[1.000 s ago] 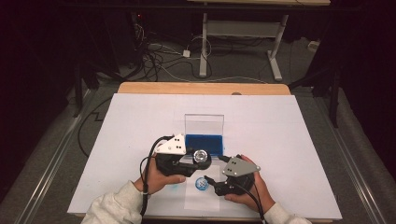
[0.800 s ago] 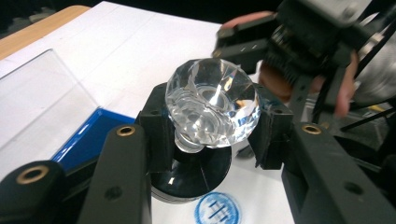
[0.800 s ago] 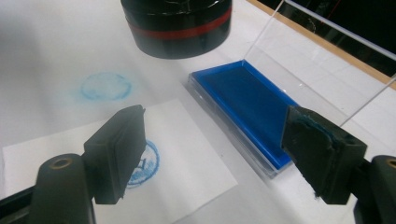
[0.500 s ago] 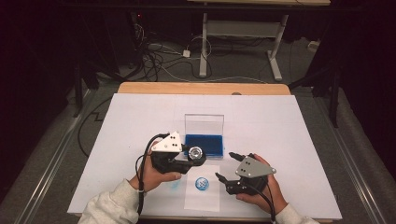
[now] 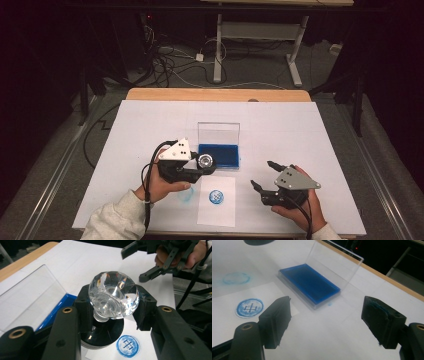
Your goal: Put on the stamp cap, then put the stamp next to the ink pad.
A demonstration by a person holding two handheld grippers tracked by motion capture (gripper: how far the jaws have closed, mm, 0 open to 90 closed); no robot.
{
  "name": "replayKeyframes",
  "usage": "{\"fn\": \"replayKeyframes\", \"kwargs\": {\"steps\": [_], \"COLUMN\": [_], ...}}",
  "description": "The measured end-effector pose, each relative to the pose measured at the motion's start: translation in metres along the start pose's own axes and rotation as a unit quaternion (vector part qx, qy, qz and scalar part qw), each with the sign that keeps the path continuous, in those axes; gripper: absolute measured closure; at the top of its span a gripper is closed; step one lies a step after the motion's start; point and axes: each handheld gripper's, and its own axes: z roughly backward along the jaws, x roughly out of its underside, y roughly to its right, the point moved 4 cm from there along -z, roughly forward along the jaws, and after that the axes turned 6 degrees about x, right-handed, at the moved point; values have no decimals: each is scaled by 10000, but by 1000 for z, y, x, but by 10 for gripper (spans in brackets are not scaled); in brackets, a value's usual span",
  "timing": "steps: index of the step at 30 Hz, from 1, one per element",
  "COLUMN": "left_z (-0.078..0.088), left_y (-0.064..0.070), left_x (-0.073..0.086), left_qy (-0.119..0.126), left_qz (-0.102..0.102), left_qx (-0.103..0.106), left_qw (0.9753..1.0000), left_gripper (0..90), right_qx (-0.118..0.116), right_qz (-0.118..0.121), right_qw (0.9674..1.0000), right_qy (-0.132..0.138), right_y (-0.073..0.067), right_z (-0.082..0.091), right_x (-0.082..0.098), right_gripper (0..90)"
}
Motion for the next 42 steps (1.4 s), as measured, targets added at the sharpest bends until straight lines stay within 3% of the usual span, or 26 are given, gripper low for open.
{"fn": "replayKeyframes", "kwargs": {"steps": [8, 17, 24, 42], "left_z": [8, 14, 17, 24], "left_y": [-1, -6, -11, -41], "left_x": [0, 3, 5, 25], "left_qy": [19, -71, -152, -198], "left_qz": [8, 49, 73, 440], "left_qx": [-109, -223, -328, -505], "left_qw": [9999, 9997, 9993, 9976], "left_gripper": [554, 554, 554, 554], "right_qx": [299, 422, 411, 336], "right_qz": [-124, -178, -173, -146], "right_qw": [9995, 9989, 9990, 9993], "right_qy": [-40, -71, -81, -117], "right_y": [14, 22, 23, 22], "right_z": [14, 19, 20, 17], "right_x": [13, 19, 20, 21], "right_gripper": [236, 238, 240, 241]}}
